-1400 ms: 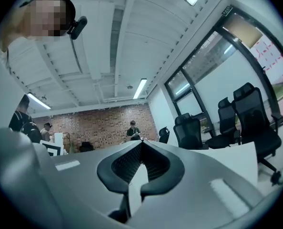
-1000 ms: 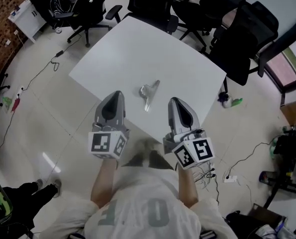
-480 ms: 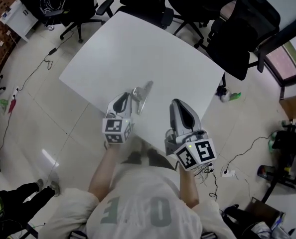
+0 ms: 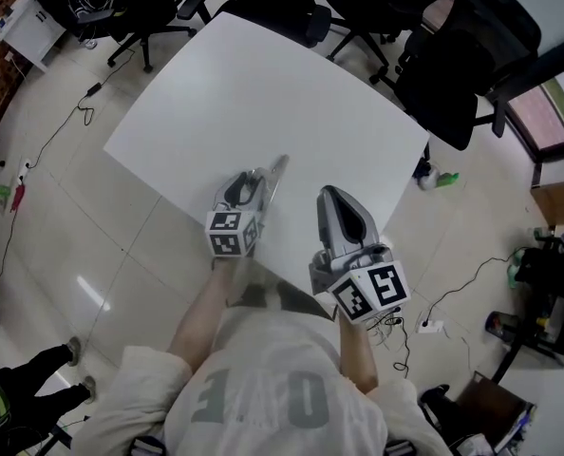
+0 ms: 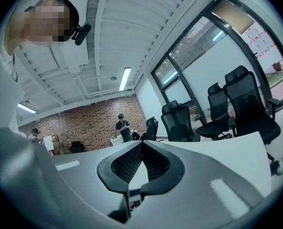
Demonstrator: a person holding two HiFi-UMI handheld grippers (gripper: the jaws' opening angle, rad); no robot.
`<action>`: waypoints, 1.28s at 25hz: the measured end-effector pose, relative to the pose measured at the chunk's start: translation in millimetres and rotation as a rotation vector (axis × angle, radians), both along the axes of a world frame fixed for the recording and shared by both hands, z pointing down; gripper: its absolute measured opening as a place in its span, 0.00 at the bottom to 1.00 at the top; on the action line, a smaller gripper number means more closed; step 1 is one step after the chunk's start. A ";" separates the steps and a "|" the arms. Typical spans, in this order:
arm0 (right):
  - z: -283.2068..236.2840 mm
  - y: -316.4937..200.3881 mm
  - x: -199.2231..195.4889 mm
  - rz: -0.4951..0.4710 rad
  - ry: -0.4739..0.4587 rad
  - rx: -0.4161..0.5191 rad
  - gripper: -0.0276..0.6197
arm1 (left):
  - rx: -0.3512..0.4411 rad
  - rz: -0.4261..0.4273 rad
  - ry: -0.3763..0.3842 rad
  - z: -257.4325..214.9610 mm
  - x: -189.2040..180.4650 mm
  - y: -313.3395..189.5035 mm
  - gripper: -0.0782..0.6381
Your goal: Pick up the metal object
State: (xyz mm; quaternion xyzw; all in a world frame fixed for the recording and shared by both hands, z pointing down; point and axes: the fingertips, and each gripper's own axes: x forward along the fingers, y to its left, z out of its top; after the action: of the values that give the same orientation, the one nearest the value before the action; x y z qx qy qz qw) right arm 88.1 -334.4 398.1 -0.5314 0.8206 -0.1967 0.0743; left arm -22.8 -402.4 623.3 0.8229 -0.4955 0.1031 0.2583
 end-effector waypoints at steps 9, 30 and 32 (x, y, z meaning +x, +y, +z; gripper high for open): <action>0.5 -10.6 0.2 -0.010 0.089 0.015 0.06 | 0.005 0.028 -0.086 11.2 10.8 -10.2 0.31; -6.7 -9.0 -9.1 -0.043 0.094 0.050 0.06 | 0.147 -0.099 0.021 -60.8 -3.8 -21.4 0.13; -10.3 -10.3 -12.9 -0.054 0.089 0.064 0.06 | 0.221 -0.150 0.031 -96.8 -16.7 -24.9 0.13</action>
State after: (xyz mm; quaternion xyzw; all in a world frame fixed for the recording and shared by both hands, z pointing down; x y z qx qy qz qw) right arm 75.2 -344.7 387.9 -0.5144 0.8432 -0.1485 0.0495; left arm -39.5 -427.3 526.6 0.8086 -0.5598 0.0153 0.1806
